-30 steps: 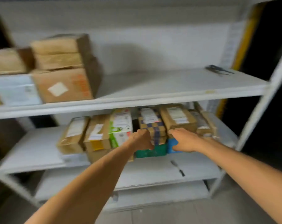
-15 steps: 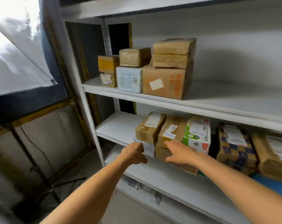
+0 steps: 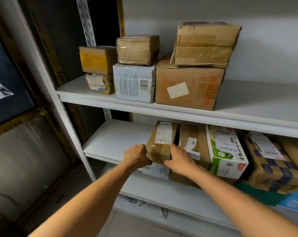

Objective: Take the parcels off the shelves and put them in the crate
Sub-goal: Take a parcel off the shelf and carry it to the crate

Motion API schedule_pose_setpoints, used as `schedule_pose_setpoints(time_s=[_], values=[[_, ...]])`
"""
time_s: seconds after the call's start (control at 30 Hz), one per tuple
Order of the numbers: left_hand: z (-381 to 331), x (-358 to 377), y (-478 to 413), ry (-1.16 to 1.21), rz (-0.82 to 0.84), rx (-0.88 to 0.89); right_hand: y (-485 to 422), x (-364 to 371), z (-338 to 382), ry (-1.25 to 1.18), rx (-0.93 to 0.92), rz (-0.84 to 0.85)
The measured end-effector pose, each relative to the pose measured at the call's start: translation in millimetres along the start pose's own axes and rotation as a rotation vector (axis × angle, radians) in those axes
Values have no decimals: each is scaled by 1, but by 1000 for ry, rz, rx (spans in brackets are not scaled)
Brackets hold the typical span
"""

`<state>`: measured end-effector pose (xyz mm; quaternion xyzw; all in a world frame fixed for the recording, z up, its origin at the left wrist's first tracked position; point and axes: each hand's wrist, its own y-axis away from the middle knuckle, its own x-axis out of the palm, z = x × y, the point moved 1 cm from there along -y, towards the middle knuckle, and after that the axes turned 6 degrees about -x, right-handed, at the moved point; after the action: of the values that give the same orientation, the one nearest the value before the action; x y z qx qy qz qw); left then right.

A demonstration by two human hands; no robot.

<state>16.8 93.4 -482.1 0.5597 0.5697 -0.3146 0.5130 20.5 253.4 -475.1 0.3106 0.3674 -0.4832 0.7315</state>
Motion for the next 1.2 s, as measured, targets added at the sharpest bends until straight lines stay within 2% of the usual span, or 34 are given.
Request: schedule_pose_setpoints(time_s=[0.3, 0.5, 0.67, 0.9, 0.97, 1.1, 1.2], values=[[7, -5, -63, 58, 44, -20, -37, 20, 1, -63, 206, -19], [-3, 9, -89, 233, 80, -78, -60, 33, -2, -129, 296, -73], [-6, 31, -107, 488, 205, -114, -74, 50, -6, -201, 428, -117], [4, 29, -92, 604, 313, -22, -73, 45, 5, -219, 545, -99], [10, 28, -81, 642, 292, -23, -64, 45, 7, -268, 550, -131], [25, 21, -48, 692, 154, -30, -38, 44, 16, -241, 395, -188], [29, 15, -17, 672, 64, -1, -17, 41, 28, -263, 360, -257]])
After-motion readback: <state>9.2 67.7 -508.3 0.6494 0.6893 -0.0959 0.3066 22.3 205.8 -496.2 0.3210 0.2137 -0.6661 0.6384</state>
